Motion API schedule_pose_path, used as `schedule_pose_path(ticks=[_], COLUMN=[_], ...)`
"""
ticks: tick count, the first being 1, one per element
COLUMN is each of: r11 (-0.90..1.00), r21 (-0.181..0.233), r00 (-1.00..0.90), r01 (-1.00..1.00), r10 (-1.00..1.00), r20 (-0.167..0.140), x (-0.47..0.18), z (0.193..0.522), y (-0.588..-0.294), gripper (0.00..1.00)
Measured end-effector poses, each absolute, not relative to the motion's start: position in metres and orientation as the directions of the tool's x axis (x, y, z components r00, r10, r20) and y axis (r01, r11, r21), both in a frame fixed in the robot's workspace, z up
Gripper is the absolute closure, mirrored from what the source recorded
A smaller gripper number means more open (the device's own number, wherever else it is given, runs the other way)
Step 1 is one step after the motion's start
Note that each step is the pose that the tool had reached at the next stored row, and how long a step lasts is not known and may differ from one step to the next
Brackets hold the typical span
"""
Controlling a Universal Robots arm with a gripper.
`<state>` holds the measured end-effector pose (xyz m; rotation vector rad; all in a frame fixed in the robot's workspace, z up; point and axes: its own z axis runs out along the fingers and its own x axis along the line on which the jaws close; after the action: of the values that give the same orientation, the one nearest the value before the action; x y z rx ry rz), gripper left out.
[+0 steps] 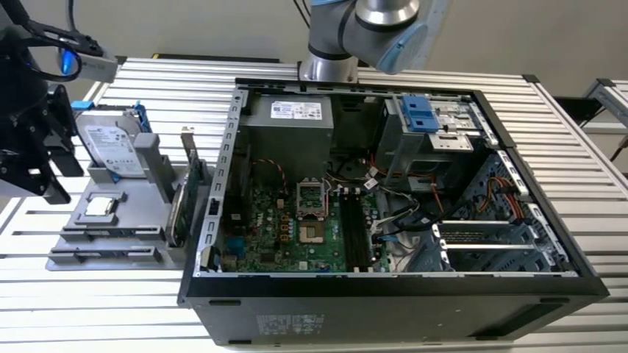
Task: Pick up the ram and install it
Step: 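Pick up the ram and move it above insertion slot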
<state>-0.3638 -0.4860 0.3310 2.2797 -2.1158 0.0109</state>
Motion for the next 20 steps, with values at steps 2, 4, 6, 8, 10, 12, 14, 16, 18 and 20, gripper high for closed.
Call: schedule_pose_path(ticks=[2, 4, 6, 8, 10, 12, 14, 16, 18, 20], r11=[-0.074, -0.074, -0.074, -0.074, -0.074, -0.074, -0.074, -0.074, -0.074, -0.074], r21=[0.018, 0.019, 0.019, 0.019, 0.019, 0.019, 0.019, 0.019, 0.019, 0.020], r00=[0.075, 0.075, 0.075, 0.075, 0.075, 0.075, 0.075, 0.075, 0.075, 0.075], r01=[-0.997, -0.997, -0.997, -0.997, -0.997, -0.997, -0.997, -0.997, -0.997, -0.997], r10=[-0.997, -0.997, -0.997, -0.997, -0.997, -0.996, -0.996, -0.996, -0.996, -0.996], r20=[0.029, 0.030, 0.032, 0.034, 0.036, 0.038, 0.039, 0.041, 0.042, 0.043], x=[-0.364, -0.364, -0.364, -0.364, -0.364, -0.364, -0.364, -0.364, -0.364, -0.364], z=[0.329, 0.327, 0.325, 0.324, 0.322, 0.320, 0.318, 0.316, 0.315, 0.313], y=[-0.486, -0.486, -0.486, -0.486, -0.486, -0.486, -0.486, -0.486, -0.486, -0.486], gripper=[0.00, 0.00, 0.00, 0.00, 0.00, 0.00, 0.00, 0.00, 0.00, 0.00])
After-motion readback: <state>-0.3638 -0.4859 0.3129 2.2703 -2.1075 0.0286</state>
